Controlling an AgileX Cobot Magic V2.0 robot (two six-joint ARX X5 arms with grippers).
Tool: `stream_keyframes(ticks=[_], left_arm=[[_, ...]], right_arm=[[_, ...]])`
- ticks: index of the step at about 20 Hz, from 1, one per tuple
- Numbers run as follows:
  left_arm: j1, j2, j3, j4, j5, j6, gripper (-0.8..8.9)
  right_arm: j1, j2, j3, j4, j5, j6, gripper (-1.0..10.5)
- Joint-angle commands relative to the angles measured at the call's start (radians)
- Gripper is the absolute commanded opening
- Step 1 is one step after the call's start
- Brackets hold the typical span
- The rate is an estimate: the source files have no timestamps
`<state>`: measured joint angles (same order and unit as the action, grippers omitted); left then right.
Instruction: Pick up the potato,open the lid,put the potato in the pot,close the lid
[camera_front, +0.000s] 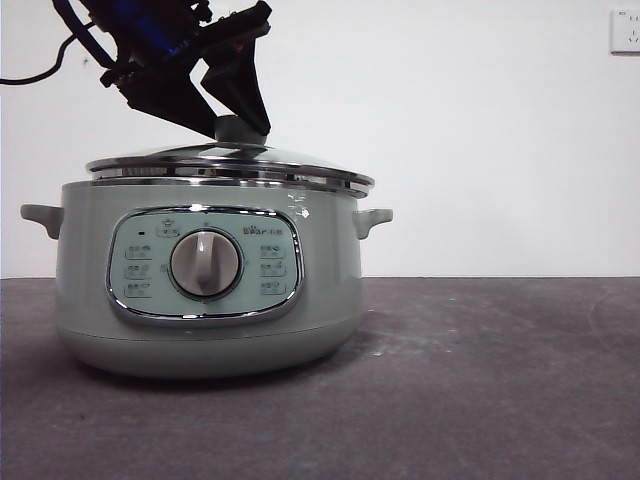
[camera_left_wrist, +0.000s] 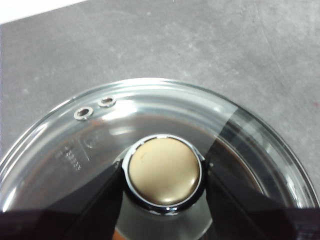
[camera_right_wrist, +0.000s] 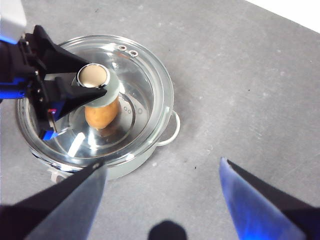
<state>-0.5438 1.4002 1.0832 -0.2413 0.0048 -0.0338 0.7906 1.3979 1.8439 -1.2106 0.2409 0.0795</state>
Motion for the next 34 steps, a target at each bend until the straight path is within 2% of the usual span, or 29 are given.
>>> stream_keyframes(ticks=[1, 3, 13, 14, 15, 16, 17, 18, 26, 32, 33, 34], left_arm=[[0.001, -0.002, 0.005, -0.041, -0.027, 0.005, -0.12], [0.010, -0.002, 0.005, -0.066, -0.080, 0.004, -0.12], [0.016, -0.002, 0.005, -0.088, -0.079, 0.004, 0.05], [0.016, -0.002, 0.005, -0.100, -0.077, 0.004, 0.31], [0.016, -0.002, 0.005, -0.108, -0.077, 0.004, 1.28], [0.016, -0.002, 0.005, -0.113, -0.077, 0.004, 2.84], [0.016, -0.003, 0.005, -0.113, -0.077, 0.004, 3.75], [0.016, -0.003, 0.005, -0.113, -0.077, 0.004, 3.91], [0.016, -0.106, 0.006, -0.112, -0.080, 0.004, 3.91], [-0.004, -0.351, 0.006, -0.212, -0.076, 0.000, 3.75], [-0.007, -0.398, 0.006, -0.243, -0.075, 0.000, 3.75], [-0.007, -0.440, 0.006, -0.273, -0.076, -0.004, 3.72]], right_arm=[[0.001, -0.003, -0.001, 0.005, 0.005, 0.009, 3.8], [0.001, -0.003, -0.001, 0.005, 0.005, 0.009, 3.8], [0.002, -0.003, -0.001, 0.004, 0.001, 0.010, 3.8], [0.002, -0.003, -0.001, 0.004, 0.001, 0.010, 3.8], [0.002, -0.003, -0.001, 0.004, 0.001, 0.010, 3.8], [0.002, -0.003, -0.001, 0.004, 0.001, 0.010, 3.8], [0.002, -0.003, -0.001, 0.004, 0.001, 0.010, 3.8], [0.002, -0.003, -0.001, 0.004, 0.001, 0.010, 3.8], [0.001, -0.003, -0.001, -0.002, 0.002, 0.009, 3.8], [0.001, -0.016, -0.016, -0.011, 0.004, 0.009, 3.7], [0.001, -0.033, -0.037, -0.004, 0.004, 0.009, 3.5], [0.002, -0.055, -0.066, 0.011, 0.004, 0.009, 2.8]])
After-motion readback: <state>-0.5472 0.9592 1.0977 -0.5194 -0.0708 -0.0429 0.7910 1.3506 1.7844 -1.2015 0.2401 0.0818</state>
